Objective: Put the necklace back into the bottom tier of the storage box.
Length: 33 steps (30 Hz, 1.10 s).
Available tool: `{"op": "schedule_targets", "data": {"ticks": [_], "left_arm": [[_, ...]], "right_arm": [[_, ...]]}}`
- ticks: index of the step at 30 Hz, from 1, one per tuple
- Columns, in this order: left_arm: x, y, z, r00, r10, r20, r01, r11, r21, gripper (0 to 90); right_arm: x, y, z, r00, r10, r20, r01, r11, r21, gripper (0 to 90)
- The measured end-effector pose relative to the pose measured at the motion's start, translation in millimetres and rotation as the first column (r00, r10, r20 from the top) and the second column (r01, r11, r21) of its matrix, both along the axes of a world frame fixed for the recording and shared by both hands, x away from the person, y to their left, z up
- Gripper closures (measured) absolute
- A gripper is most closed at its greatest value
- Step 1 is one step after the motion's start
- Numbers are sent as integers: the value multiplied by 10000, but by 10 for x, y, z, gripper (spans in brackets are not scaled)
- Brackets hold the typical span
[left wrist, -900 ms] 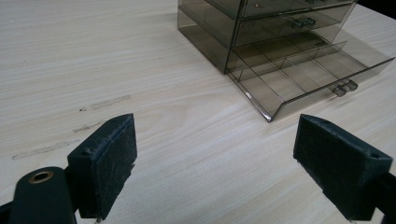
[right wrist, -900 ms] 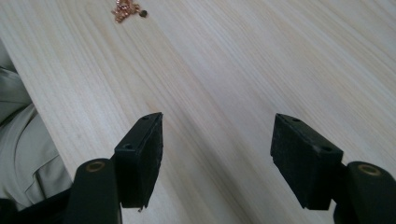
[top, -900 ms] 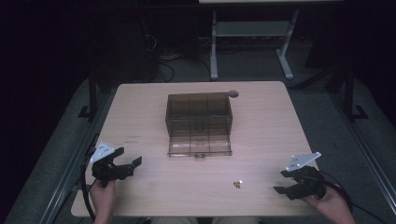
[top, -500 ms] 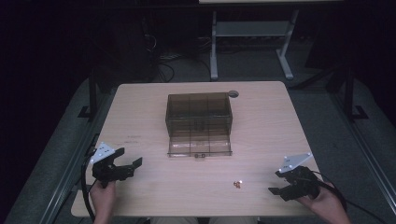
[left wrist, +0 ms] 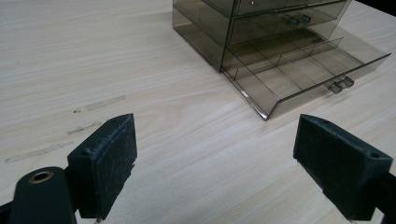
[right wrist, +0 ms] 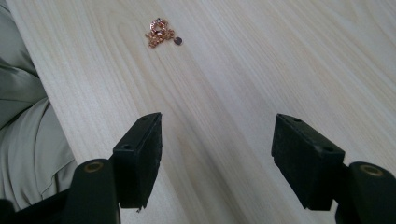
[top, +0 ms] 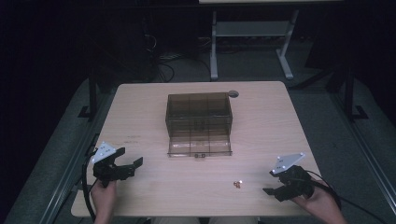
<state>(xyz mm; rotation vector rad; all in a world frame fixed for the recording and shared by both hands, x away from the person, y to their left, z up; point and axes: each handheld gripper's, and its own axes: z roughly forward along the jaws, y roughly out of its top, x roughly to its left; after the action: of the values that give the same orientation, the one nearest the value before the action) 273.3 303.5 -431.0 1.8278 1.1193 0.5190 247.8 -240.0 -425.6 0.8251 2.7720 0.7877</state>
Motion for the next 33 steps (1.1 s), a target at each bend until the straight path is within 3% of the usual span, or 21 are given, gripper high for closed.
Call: {"op": "schedule_targets", "data": {"ticks": [33], "left_arm": [[-5, -13, -2, 10000, -10, -19, 10, 10000, 7, 130]], "right_arm": [[44, 365, 44, 9936, 1115, 167, -1106, 9929, -432, 328]]}}
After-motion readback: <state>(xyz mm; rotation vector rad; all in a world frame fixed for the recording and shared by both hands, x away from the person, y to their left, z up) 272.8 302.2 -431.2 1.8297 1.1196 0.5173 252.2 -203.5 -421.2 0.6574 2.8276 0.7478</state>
